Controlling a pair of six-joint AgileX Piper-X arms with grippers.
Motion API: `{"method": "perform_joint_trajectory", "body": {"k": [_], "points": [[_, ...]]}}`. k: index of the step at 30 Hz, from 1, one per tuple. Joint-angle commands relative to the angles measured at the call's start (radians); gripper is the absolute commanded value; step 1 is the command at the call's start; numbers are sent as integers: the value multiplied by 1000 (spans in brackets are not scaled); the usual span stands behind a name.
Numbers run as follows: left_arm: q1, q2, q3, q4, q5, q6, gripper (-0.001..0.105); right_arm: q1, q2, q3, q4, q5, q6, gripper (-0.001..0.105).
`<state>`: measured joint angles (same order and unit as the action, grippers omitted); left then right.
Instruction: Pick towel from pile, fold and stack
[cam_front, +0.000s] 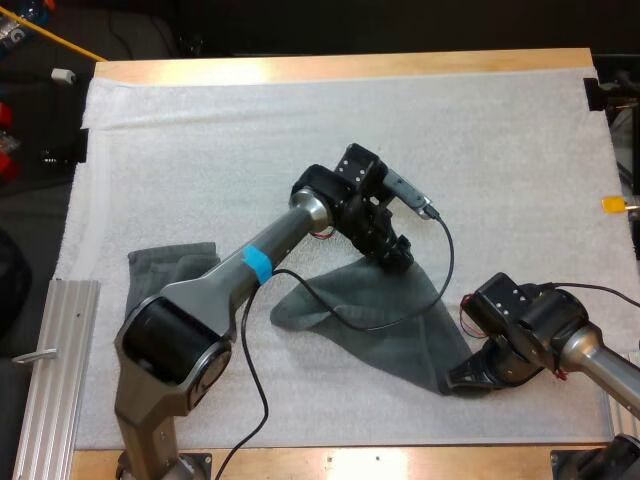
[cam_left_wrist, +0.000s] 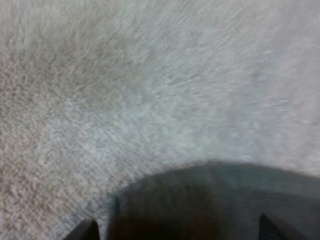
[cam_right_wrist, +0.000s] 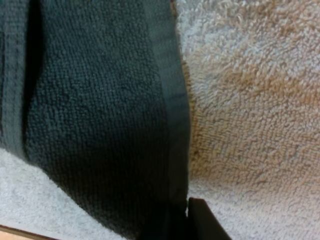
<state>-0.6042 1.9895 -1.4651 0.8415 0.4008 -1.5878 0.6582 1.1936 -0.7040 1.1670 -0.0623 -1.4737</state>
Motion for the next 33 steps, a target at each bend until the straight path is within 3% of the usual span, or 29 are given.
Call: {"method": "perform_joint_trajectory", "body": {"k": [1,13,15,19,25,33], "points": [[-1,3,-13,13,-28,-1,62,0,-7,0,0,-3,5,0],[-15,50,-21,76,-49,-5,60,0,-7,0,-8,-3,12,0],[-17,51,-21,82,-51,-5,53,0,-7,0,-8,-3,12,0],[-18,51,-21,90,-52,-8,27,0,-7,0,-8,-3,12,0],[-18,51,-21,123,-52,-8,2,0,-7,0,-22,-3,20,0],[-18,32,-21,129,-52,-2,0,0,-7,0,-53,-3,49,0]]}}
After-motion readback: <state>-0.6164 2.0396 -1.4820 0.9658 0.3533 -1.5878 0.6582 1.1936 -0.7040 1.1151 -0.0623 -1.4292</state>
